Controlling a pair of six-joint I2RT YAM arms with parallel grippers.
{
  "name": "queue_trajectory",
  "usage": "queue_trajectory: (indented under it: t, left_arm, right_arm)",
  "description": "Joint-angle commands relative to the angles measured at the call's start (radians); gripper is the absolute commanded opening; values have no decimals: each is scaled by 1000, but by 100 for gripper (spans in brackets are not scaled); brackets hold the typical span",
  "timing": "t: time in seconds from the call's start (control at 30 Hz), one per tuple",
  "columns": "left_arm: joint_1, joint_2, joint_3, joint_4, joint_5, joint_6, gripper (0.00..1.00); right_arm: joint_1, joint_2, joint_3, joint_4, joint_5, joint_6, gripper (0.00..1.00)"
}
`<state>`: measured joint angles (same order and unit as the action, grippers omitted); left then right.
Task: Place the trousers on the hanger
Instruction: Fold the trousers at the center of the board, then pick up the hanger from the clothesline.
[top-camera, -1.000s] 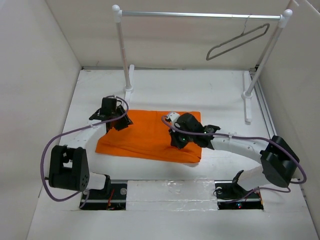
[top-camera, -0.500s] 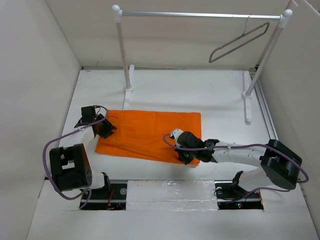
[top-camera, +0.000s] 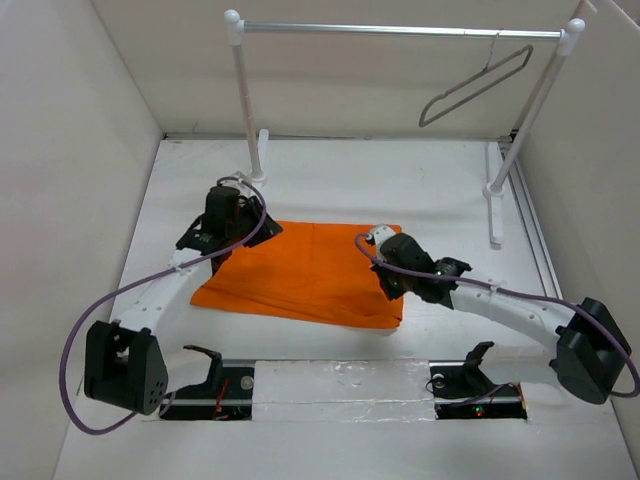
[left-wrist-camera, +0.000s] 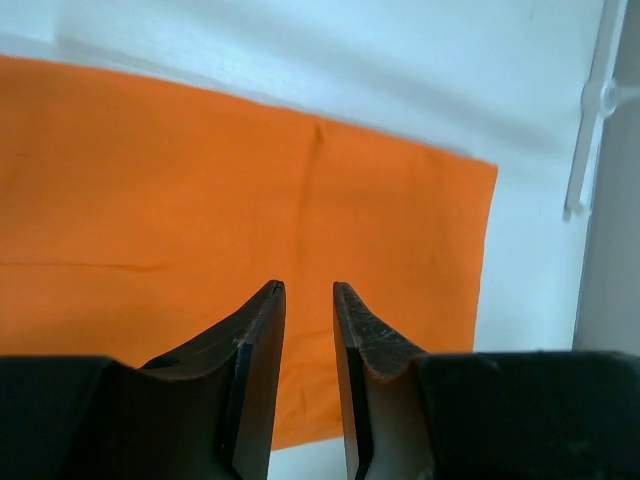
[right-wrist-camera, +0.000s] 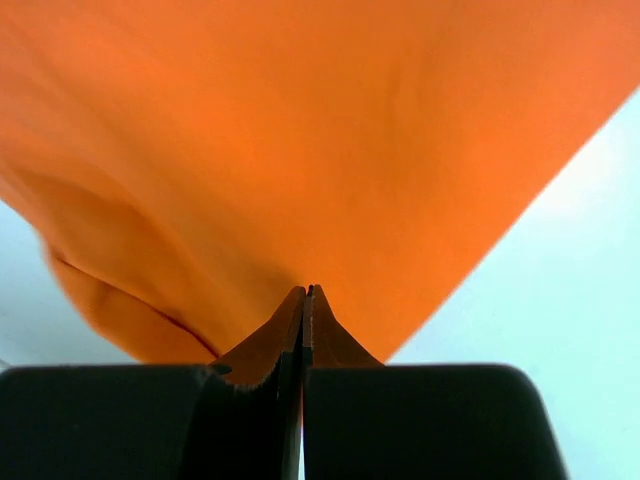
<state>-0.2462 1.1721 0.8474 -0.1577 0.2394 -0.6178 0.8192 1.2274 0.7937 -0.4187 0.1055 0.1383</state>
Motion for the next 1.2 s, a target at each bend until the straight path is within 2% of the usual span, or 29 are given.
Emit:
queue_trajectory:
  t: [0.0, 0.17, 0.23, 0.27, 0.3, 0.37, 0.4, 0.43, 0.47, 0.5, 0.53, 0.57, 0.63, 0.73, 0.77, 0.8, 0.93, 0.97, 1.07, 1.17]
  left_arm:
    - [-56, 82, -28, 15, 18, -3, 22]
    - [-27, 124, -88, 23, -26, -26, 22]
    - [-27, 104, -85, 7, -43, -8, 21]
    - [-27, 87, -73, 0, -55, 4, 20]
    - [-51, 54, -33, -18, -99, 18, 20]
    - [-143, 20, 60, -77, -176, 65, 20]
    - [-143, 17, 96, -77, -199, 66, 20]
    - [-160, 15, 128, -88, -210, 75, 20]
    - [-188, 23, 186, -98, -225, 88, 20]
    - [-199, 29, 214, -105, -229, 93, 20]
    - [-199, 35, 232, -108, -229, 95, 20]
    - [-226, 41, 251, -109, -229, 98, 20]
    - [-245, 57, 285, -108, -229, 102, 20]
    - [-245, 63, 288, -92, -210, 101, 20]
    - [-245, 60, 285, -88, -207, 98, 20]
    - [-245, 60, 280, -86, -203, 98, 21]
    - [-245, 67, 278, -82, -204, 122, 23]
    - [-245, 72, 277, -77, -207, 130, 24]
    - [-245, 118, 295, -85, -215, 161, 29]
    - [-245, 162, 315, -111, -212, 171, 31]
  right_arm:
    - [-5, -37, -92, -12, -3, 40, 0]
    - [-28, -114, -263, 60, -49, 118, 0]
    - [-37, -129, -234, 13, -63, 106, 0]
    - [-37, -153, -205, -18, -59, 80, 4]
    - [-37, -164, -112, -50, -40, 64, 12]
    - [-37, -207, 64, -179, 2, 2, 41]
    - [-37, -207, 126, -180, 2, 1, 41]
    - [-51, -216, 186, -216, 25, -15, 52]
    - [-64, -224, 299, -233, 28, -54, 57]
    - [-84, -223, 300, -233, 22, -74, 57]
    - [-107, -220, 403, -239, 13, -94, 62]
    - [-162, -213, 453, -241, 4, -120, 65]
    - [-225, -187, 586, -227, -36, -124, 84]
    - [-362, -151, 671, -149, -134, -126, 95]
    - [-402, -138, 706, -125, -167, -91, 97]
    - [-493, -128, 717, -100, -255, -59, 97]
    - [-692, -83, 701, 120, -458, 156, 98]
    - [-724, -65, 684, 177, -507, 260, 98]
    - [-802, -13, 621, 381, -607, 413, 99]
    - [-822, 41, 616, 575, -690, 504, 98]
